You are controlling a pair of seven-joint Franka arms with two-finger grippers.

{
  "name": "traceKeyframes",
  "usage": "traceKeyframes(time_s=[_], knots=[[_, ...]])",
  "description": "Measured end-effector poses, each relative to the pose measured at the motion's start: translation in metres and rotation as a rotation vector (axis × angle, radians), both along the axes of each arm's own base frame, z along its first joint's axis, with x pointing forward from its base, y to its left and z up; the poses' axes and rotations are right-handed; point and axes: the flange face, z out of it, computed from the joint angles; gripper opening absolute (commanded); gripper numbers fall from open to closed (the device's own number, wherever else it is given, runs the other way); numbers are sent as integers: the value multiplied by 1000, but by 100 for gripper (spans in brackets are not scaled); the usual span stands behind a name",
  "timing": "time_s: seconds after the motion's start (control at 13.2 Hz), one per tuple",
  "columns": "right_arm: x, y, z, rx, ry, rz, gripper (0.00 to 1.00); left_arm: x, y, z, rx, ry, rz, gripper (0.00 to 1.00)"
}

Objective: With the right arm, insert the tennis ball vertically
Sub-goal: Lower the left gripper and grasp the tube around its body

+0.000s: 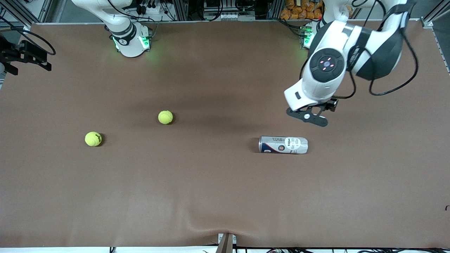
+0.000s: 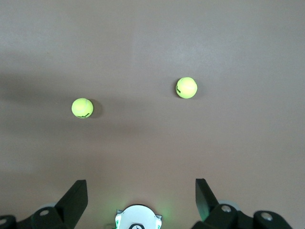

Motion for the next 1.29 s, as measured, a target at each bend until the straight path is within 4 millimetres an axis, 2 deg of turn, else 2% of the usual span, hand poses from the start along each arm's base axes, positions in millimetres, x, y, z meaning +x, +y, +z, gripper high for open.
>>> traceKeyframes(time_s=[0.3, 0.83, 1.29], knots=[[0, 0, 0, 0, 0, 0, 100, 10, -4, -44, 40, 56, -165, 100], [0, 0, 0, 0, 0, 0, 100, 8, -49, -130, 126, 130, -530, 100], [0, 0, 0, 0, 0, 0, 100, 20, -53, -174, 109, 163, -743, 100]])
